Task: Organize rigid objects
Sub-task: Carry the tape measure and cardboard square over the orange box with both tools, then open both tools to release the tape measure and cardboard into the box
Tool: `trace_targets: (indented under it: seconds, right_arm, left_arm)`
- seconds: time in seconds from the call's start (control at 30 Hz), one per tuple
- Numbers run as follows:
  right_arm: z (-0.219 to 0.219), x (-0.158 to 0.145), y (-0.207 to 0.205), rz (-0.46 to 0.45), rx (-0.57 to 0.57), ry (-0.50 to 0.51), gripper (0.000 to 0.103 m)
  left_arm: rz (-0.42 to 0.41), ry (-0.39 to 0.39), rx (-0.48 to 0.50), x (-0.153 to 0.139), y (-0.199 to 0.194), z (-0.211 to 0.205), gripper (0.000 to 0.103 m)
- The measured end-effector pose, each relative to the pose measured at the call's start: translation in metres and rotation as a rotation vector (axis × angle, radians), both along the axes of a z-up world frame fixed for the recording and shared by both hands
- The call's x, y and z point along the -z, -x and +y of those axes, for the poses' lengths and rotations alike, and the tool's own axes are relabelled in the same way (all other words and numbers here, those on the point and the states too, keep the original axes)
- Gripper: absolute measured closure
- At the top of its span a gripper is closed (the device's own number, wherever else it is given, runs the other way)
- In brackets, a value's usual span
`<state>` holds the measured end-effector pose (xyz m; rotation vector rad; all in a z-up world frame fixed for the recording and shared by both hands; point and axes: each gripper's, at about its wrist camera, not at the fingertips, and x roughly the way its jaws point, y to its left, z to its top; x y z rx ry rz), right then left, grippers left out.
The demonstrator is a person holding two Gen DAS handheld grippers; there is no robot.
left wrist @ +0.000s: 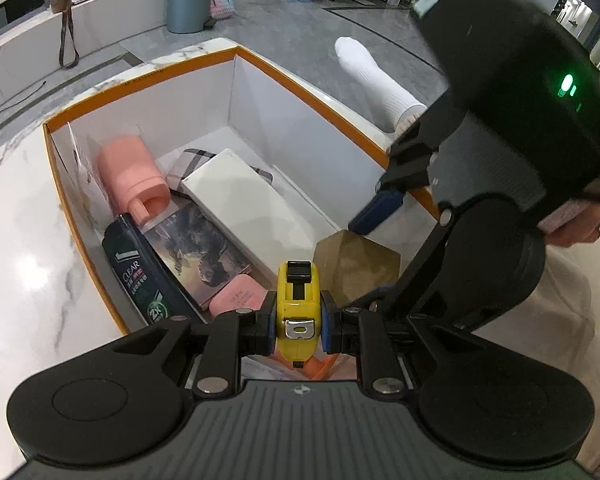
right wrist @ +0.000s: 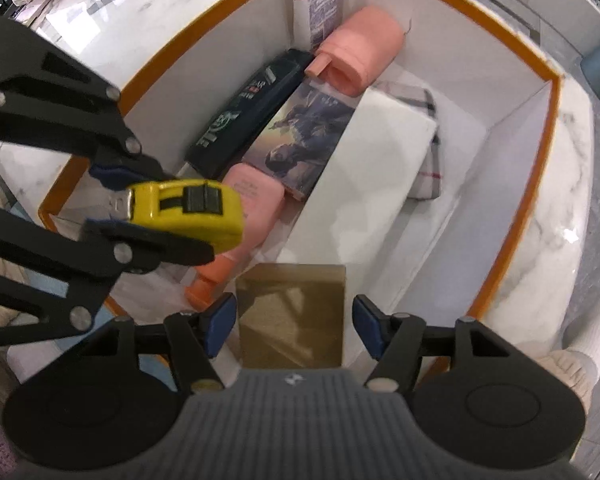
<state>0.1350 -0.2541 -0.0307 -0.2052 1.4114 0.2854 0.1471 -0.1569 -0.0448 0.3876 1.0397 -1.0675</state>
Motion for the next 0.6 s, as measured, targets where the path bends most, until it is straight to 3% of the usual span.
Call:
trace_targets:
  seconds: [0.1, 0.17, 0.23, 0.3, 0.4, 0.5, 0.6]
  right_arm:
    - [-0.005, -0.010, 0.001, -0.034, 0.004, 0.006, 0.036]
    - [-0.008, -0.017, 0.003, -0.053, 0.011, 0.008, 0.043]
    - [-0.013, -0.024, 0.005, -0.081, 0.017, 0.021, 0.061]
    - [-0.016, -0.025, 0.007, -0.088, 0.023, 0.010, 0.071]
    - [-0.013, -0.020, 0.007, -0.092, 0.018, -0.010, 0.071]
    - [-0.006, -0.012, 0.007, -0.109, -0.015, 0.010, 0.059]
    - [-0.001, -0.010, 0.006, -0.084, -0.045, 0.040, 0.061]
  left_arm:
    - [0.024, 0.007, -0.020, 0.002, -0.001, 0.003, 0.081]
    - [0.032, 0.004, -0.034, 0.004, -0.001, 0.004, 0.081]
    - [0.037, -0.003, -0.051, 0.005, -0.001, 0.004, 0.081]
    - [0.037, -0.011, -0.065, 0.005, 0.000, 0.003, 0.081]
    - [0.031, -0.019, -0.068, 0.004, 0.000, 0.002, 0.081]
    - [0.022, -0.030, -0.062, 0.002, 0.002, 0.003, 0.081]
    - [0.024, -0.035, -0.065, 0.002, 0.003, 0.004, 0.081]
